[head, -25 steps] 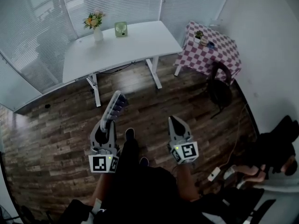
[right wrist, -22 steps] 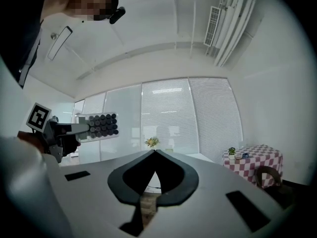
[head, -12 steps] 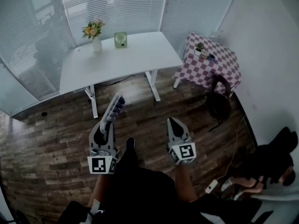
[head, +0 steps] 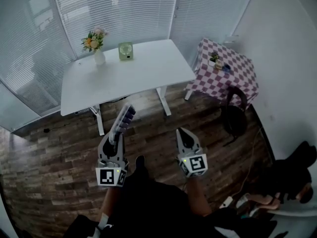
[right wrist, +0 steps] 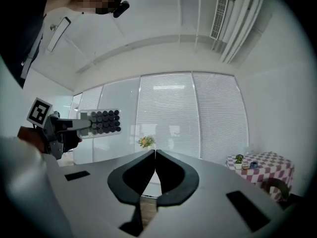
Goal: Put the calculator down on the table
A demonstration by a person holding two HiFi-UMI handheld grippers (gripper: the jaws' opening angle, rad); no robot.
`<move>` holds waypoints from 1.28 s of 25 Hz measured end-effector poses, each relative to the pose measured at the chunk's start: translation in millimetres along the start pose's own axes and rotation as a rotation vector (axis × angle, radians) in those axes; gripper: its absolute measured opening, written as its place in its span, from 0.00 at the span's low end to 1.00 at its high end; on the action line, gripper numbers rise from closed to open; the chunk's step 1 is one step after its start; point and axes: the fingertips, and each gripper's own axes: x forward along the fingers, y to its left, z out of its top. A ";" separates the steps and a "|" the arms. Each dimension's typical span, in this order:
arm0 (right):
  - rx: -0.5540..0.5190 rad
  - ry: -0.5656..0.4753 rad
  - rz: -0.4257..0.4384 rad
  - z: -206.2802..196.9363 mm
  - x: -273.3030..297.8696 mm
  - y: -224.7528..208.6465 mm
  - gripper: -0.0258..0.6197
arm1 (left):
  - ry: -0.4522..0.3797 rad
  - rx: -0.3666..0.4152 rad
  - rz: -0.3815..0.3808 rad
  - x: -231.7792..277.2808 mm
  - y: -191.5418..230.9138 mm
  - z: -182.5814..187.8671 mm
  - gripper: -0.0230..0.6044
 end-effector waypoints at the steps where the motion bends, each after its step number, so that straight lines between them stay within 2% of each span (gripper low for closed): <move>1: -0.001 0.000 -0.004 4.2 9.5 -2.3 0.05 | -0.001 0.001 -0.004 9.5 4.4 0.6 0.20; 8: 0.000 -0.006 -0.017 19.7 68.0 -21.3 0.05 | -0.005 0.003 -0.026 74.3 33.3 0.9 0.20; 13: 0.012 -0.009 -0.037 23.4 95.4 -31.6 0.05 | -0.005 0.001 -0.035 100.9 49.8 -0.6 0.20; 20: 0.013 0.021 -0.080 13.4 140.2 -56.1 0.05 | 0.024 -0.013 -0.048 146.2 77.2 -8.6 0.20; 24: 0.055 -0.008 -0.093 15.3 146.4 -46.3 0.05 | 0.020 -0.029 -0.068 148.4 90.6 -19.2 0.20; 32: 0.069 0.016 -0.149 4.2 156.3 -46.2 0.05 | 0.042 -0.030 -0.136 178.9 101.1 -33.3 0.20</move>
